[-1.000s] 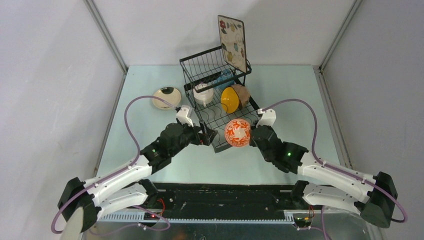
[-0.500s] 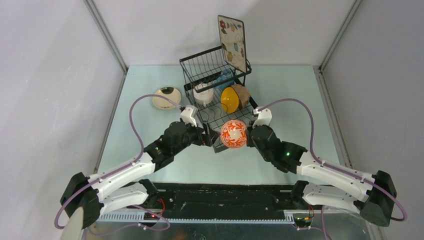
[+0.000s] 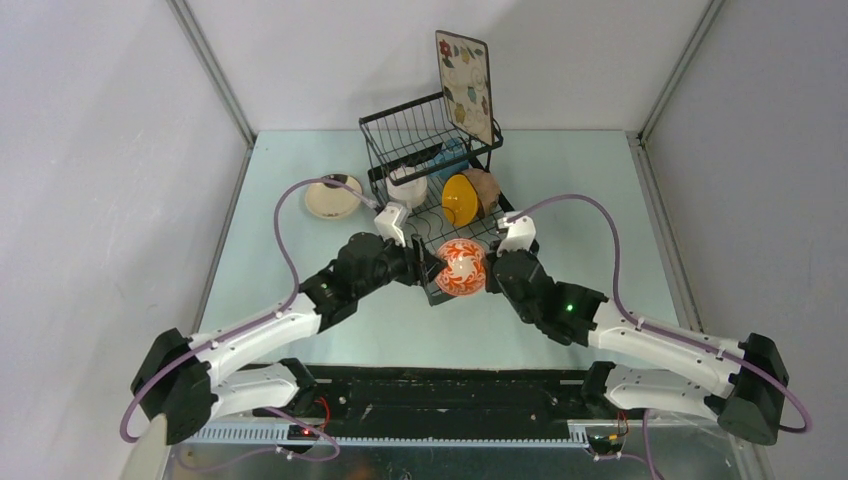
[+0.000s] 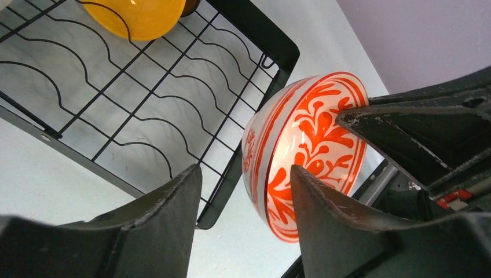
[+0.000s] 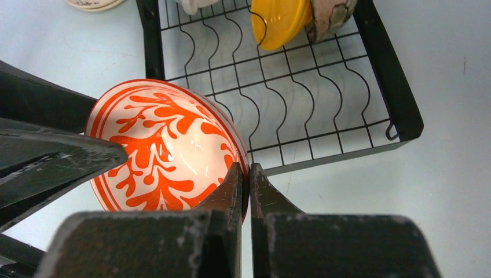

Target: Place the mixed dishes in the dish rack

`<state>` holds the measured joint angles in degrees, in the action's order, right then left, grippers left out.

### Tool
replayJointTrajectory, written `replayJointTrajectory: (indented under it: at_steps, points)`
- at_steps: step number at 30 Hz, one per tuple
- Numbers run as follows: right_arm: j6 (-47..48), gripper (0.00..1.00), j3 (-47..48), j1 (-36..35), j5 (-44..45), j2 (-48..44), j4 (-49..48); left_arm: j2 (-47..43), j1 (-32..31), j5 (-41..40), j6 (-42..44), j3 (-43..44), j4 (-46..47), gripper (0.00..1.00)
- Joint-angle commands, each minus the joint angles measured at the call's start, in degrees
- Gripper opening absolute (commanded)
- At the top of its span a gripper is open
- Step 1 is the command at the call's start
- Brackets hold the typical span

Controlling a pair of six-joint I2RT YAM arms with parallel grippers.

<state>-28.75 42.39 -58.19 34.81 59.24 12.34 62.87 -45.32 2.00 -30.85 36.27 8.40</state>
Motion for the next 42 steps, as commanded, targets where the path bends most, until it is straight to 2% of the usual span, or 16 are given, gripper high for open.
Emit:
replayJointTrajectory:
  at_steps: [1, 3, 4, 6, 7, 8, 9, 10, 11, 12, 13, 17, 22, 26, 35, 42]
  points:
    - [1.29, 0.00, 4.38, -1.96, 3.82, 0.74, -6.71, 1.88, -0.37, 1.07, 0.77, 2.80, -0.38, 0.60]
    - [1.45, 0.00, 4.52, -2.41, 4.00, 1.14, -6.87, 2.98, -0.37, 1.31, 0.31, 3.48, -0.47, 0.38]
    - [1.47, 0.00, 4.53, -2.48, 3.89, 1.20, -6.75, 3.23, -0.38, 1.19, -0.21, 3.77, -0.62, 0.12]
    - [1.50, 0.07, 4.54, -2.51, 3.01, 0.99, -6.26, 3.34, -0.26, 0.13, -0.95, 3.54, -0.55, 0.02]
    - [1.55, 0.19, 4.54, -2.29, 2.29, 0.89, -6.05, 2.84, -0.19, -0.54, -1.18, 3.28, -0.39, 0.01]
    - [1.65, 0.26, 4.54, -2.11, 1.85, 0.59, -5.49, 2.50, 0.17, -0.74, -1.63, 2.64, -0.03, 0.00]
    - [1.62, 0.42, 4.54, -1.62, 0.75, 0.38, -5.14, 1.75, 0.47, -0.83, -1.96, 2.30, 0.18, 0.00]
    - [1.47, 0.48, 4.54, -1.20, 0.02, -0.22, -4.17, 1.07, 1.21, -0.58, -2.53, 1.65, 0.51, 0.00]
    - [1.40, 0.60, 4.54, -0.12, -2.00, -0.55, -3.68, 0.79, 1.73, 0.31, -2.89, 1.32, 0.75, 0.00]
    - [1.48, 0.66, 4.45, 1.21, -3.28, -1.24, -2.84, 0.57, 2.98, 1.05, -3.75, 0.90, 1.20, 0.00]
    - [1.71, 0.76, 4.32, 2.02, -6.49, -1.68, -2.62, 0.62, 3.67, 3.16, -4.29, 0.77, 1.41, 0.00]
    - [4.39, 0.98, 1.75, 7.25, -19.60, -5.43, -5.69, 0.93, 7.04, 9.44, -6.78, -0.27, 5.36, 0.00]
    - [2.56, 1.00, -1.24, 18.45, -40.97, -10.88, -9.15, 0.49, 9.17, 13.60, -9.29, -1.18, 7.67, 0.00]
    - [1.05, 1.00, -2.18, 25.00, -51.99, -12.60, -11.00, 0.66, 11.16, 19.33, -13.86, -3.50, 14.61, 0.00]
    - [-4.80, 1.00, -3.69, 28.74, -63.00, -9.33, -17.43, 2.35, 12.89, 25.10, -20.48, -5.64, 25.26, 0.00]
    - [-11.24, 0.99, -6.62, 28.67, -70.46, -5.21, -28.68, 5.24, 12.89, 27.19, -24.57, -6.62, 31.92, 0.00]
